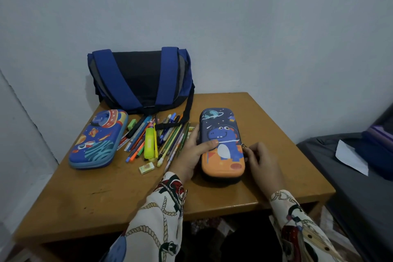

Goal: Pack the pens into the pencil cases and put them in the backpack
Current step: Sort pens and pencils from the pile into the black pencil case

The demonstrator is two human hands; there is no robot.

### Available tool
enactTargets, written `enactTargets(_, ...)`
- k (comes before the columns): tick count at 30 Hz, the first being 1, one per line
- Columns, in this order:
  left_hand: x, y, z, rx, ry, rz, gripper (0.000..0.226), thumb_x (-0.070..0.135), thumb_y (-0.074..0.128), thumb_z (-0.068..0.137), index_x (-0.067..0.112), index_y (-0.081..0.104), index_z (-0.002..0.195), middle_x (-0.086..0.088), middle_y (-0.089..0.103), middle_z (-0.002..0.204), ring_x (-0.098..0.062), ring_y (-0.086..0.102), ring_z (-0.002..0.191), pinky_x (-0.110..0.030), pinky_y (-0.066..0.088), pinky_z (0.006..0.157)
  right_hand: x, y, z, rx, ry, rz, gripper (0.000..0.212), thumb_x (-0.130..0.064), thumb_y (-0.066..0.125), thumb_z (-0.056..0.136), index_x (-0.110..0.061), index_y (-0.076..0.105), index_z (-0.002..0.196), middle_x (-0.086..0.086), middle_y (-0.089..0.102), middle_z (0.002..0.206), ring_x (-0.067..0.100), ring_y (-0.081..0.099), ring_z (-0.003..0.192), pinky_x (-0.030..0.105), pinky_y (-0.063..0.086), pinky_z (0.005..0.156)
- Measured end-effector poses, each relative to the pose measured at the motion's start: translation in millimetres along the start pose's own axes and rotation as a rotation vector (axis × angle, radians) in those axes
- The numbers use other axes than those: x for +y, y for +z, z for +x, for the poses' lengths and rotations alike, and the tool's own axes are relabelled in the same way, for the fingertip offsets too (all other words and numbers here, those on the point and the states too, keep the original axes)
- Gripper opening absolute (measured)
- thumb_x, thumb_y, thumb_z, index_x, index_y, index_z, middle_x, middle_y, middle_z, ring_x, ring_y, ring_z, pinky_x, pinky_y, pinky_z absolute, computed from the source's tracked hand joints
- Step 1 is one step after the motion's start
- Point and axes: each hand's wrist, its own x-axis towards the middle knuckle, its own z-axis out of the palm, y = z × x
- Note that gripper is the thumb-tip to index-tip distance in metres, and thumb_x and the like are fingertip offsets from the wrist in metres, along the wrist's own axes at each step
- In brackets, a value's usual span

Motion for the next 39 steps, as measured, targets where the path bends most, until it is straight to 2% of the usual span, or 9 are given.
enactTargets(6,5,-5,2,-0.09,-0.059,-0.004,0.066,0.007,0.071,0.063,0.027,0.056,0.124,-0.002,0.074,0.104,-0.024,0.07,0.089,-0.032,0.057,0.071,-2,-2,15,0.108,0.137,0.236,0.015,-0.022,0.058,0.098,-0.019,0.054,0.085,0.0,0.069,0.086,0.015,0.065,0.068,0.034,0.053,0.062)
enactTargets(12,4,-10,9,-0.121,-0.09,0.028,0.08,0.018,0.078,0.05,0.026,0.057,0.127,-0.009,0.069,0.116,-0.031,0.066,0.101,-0.036,0.055,0.08,-12,-13,66,0.172,0.257,0.389,0.01,-0.016,0.066,0.094,-0.007,0.061,0.097,0.01,0.068,0.091,0.016,0.064,0.066,0.028,0.05,0.058)
enactTargets(15,5,-10,8,-0.108,-0.067,0.028,0.085,0.017,0.078,0.049,0.027,0.055,0.13,0.0,0.072,0.112,-0.029,0.066,0.102,-0.039,0.054,0.084,-25,-22,87,0.131,0.23,0.321,0.005,-0.008,0.069,0.089,-0.008,0.064,0.089,0.009,0.067,0.082,0.017,0.061,0.062,0.026,0.051,0.058)
enactTargets(20,3,-4,2,-0.049,-0.006,0.061,0.08,0.006,0.075,0.06,0.035,0.05,0.131,0.008,0.069,0.116,-0.022,0.066,0.107,-0.035,0.056,0.084,-52,-27,119,0.01,0.275,0.226,0.021,0.002,0.067,0.086,-0.007,0.062,0.068,0.013,0.063,0.072,0.02,0.059,0.059,0.025,0.057,0.055)
enactTargets(24,0,-1,-1,-0.013,0.008,0.078,0.091,0.015,0.082,0.059,0.034,0.042,0.138,0.003,0.061,0.128,-0.017,0.065,0.11,-0.033,0.055,0.085,-83,-19,138,-0.01,0.2,0.011,0.022,-0.007,0.071,0.077,0.015,0.068,0.079,0.023,0.067,0.07,0.025,0.061,0.065,0.048,0.06,0.079)
enactTargets(26,0,0,-2,-0.003,0.019,0.09,0.079,0.014,0.081,0.061,0.026,0.048,0.132,0.001,0.065,0.122,-0.015,0.067,0.104,-0.028,0.055,0.078,-95,-14,143,-0.005,0.146,-0.139,0.02,0.0,0.063,0.075,0.015,0.067,0.087,0.027,0.068,0.081,0.032,0.066,0.072,0.045,0.059,0.074)
enactTargets(29,-1,0,-3,-0.013,0.046,0.118,0.061,0.012,0.077,0.067,0.02,0.057,0.124,-0.005,0.071,0.112,-0.024,0.068,0.101,-0.029,0.055,0.077,-109,-10,142,0.016,0.107,-0.229,0.009,0.007,0.057,0.078,0.003,0.055,0.071,0.018,0.055,0.074,0.033,0.056,0.073,0.03,0.045,0.06)
enactTargets(33,-2,-2,-3,-0.014,0.057,0.112,0.063,0.006,0.072,0.071,0.02,0.054,0.13,-0.004,0.071,0.114,-0.024,0.067,0.104,-0.032,0.055,0.081,-117,-8,143,0.057,0.045,-0.286,0.025,0.008,0.054,0.089,0.009,0.061,0.113,0.025,0.061,0.115,0.04,0.06,0.105,0.042,0.051,0.088)
enactTargets(39,-1,-1,-4,-0.023,0.082,0.135,0.074,0.015,0.079,0.064,0.016,0.053,0.133,-0.008,0.068,0.12,-0.027,0.065,0.109,-0.034,0.053,0.086,-132,1,142,0.074,-0.052,-0.339,0.028,0.008,0.051,0.091,0.007,0.059,0.118,0.025,0.06,0.119,0.04,0.059,0.109,0.043,0.05,0.091)
